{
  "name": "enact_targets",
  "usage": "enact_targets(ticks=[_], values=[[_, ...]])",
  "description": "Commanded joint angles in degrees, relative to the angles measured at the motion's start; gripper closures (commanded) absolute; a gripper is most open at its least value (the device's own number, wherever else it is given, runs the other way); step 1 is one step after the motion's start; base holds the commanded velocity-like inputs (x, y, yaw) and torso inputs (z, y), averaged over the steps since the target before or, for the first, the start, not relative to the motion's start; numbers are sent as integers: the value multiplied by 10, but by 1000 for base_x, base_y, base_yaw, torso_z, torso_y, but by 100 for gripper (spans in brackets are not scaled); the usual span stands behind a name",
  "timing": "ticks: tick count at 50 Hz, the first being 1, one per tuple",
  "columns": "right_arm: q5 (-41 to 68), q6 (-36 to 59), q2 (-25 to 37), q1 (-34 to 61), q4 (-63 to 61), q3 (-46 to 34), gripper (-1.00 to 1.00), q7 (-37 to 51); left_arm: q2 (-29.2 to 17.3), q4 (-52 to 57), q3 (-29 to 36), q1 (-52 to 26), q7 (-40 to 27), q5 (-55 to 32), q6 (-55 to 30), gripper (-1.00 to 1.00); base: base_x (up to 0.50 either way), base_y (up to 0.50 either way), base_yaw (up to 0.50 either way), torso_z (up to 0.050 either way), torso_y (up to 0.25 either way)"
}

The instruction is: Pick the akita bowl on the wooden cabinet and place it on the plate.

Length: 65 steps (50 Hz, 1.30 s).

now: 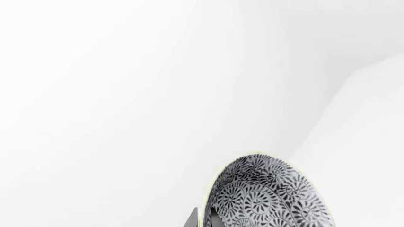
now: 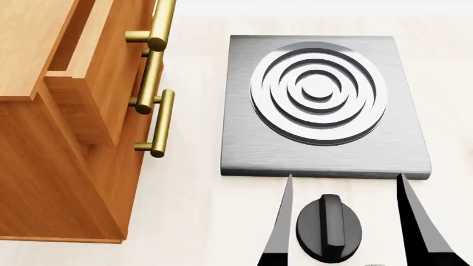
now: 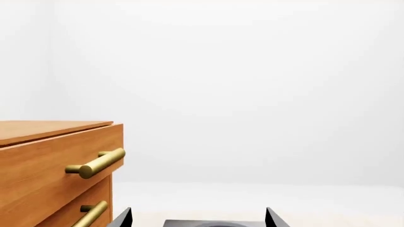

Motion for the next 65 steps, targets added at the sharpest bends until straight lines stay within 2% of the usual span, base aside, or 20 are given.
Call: enact_targets(ticks=[1, 10, 36, 65], values=[[-2, 3, 2, 0, -6, -1, -100, 3, -18, 119, -11, 19, -29, 0, -55, 100, 0, 0, 0, 0, 0], [-3, 7, 2, 2, -10, -4, -100, 5, -26, 207, -15, 36, -47, -18, -101, 100, 0, 0, 0, 0, 2], [1, 5, 8, 2, -16, -1, -100, 8, -8, 312, -30, 68, -85, -58, -182, 100, 0, 0, 0, 0, 0], [-1, 8, 12, 3, -19, -4, -100, 12, -28, 374, -4, 113, -97, -72, -195, 100, 0, 0, 0, 0, 1]])
